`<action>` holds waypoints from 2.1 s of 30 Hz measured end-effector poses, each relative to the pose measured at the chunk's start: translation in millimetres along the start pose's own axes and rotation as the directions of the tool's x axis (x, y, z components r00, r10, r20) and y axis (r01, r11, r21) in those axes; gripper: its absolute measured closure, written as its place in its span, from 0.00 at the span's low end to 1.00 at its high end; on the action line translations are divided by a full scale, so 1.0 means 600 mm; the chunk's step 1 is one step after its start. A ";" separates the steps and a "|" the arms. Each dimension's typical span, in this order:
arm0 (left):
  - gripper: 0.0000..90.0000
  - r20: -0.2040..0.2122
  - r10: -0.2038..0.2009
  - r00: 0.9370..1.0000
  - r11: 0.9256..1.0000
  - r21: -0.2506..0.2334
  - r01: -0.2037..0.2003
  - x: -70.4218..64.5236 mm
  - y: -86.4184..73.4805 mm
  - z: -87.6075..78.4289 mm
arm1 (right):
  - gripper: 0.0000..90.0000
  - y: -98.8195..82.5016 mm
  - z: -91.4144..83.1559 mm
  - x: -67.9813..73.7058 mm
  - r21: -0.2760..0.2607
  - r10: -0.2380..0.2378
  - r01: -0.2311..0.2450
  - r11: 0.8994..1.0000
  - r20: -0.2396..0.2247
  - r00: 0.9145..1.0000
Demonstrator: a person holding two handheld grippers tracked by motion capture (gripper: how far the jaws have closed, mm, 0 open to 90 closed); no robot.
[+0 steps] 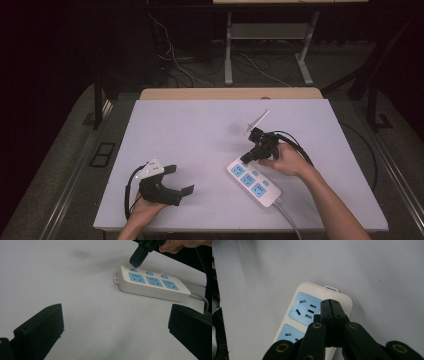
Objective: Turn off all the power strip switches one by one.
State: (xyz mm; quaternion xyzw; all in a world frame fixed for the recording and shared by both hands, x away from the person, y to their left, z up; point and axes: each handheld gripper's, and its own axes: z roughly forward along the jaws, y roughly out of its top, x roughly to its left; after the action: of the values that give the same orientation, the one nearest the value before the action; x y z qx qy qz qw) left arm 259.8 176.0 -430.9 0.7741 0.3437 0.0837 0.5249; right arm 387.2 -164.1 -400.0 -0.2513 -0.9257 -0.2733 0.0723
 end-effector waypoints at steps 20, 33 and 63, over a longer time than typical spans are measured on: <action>0.00 0.004 0.001 1.000 1.000 0.000 -0.001 -0.001 0.000 0.002 | 1.00 -0.012 0.009 0.001 -0.030 -0.018 0.019 0.999 0.019 1.000; 0.00 0.005 -0.005 1.000 1.000 -0.003 0.005 0.001 0.001 0.001 | 1.00 -0.019 0.010 -0.003 -0.062 0.000 0.000 0.998 0.001 1.000; 0.00 0.006 -0.005 1.000 1.000 -0.002 0.005 0.004 0.001 0.002 | 1.00 -0.016 0.001 0.003 -0.054 -0.029 0.030 0.998 0.011 1.000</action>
State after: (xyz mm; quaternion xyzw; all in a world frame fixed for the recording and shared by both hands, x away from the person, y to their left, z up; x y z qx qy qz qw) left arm 262.3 176.3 -431.7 0.7728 0.3441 0.0805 0.5271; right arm 380.9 -169.7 -404.5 -0.2408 -0.9219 -0.2980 0.0569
